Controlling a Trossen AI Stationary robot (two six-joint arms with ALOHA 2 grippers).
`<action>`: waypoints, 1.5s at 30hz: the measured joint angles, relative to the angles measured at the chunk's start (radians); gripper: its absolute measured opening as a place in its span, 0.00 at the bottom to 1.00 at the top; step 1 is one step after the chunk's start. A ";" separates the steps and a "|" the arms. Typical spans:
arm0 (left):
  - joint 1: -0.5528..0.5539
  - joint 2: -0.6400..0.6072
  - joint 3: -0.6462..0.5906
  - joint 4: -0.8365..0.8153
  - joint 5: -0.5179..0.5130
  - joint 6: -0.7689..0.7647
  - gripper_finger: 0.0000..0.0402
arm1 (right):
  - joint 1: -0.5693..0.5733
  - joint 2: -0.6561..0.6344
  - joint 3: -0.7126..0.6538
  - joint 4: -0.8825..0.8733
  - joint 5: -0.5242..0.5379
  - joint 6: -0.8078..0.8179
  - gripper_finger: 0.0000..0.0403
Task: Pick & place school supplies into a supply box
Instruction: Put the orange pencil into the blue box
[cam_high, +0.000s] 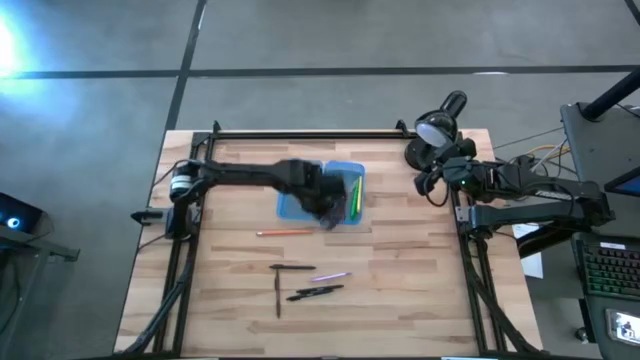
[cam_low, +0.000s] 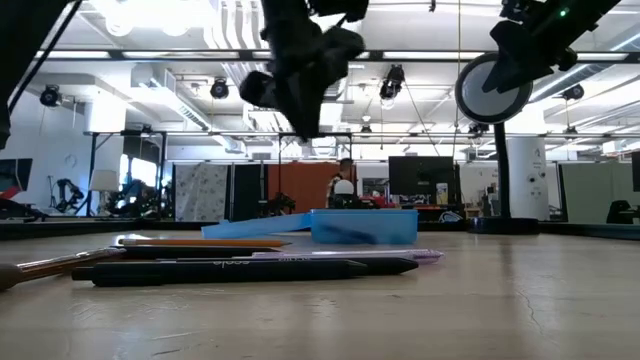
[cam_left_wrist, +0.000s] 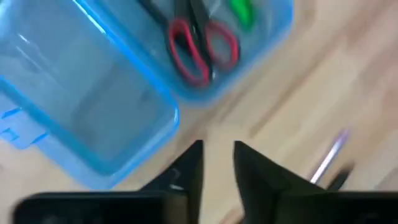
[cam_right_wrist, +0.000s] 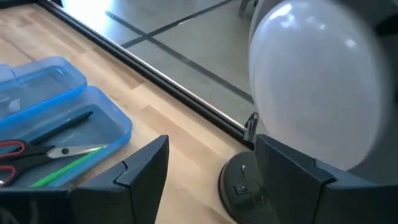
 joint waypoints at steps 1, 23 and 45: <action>-0.022 0.000 -0.003 -0.012 0.000 0.037 0.24 | 0.000 0.003 -0.002 0.000 0.000 0.000 0.57; -0.135 -0.065 -0.499 0.253 -0.051 0.281 0.35 | 0.001 0.099 -0.014 0.002 -0.033 -0.004 0.57; -0.038 -0.088 -0.654 0.385 0.038 0.501 0.31 | 0.000 0.169 -0.014 0.007 -0.034 0.038 0.57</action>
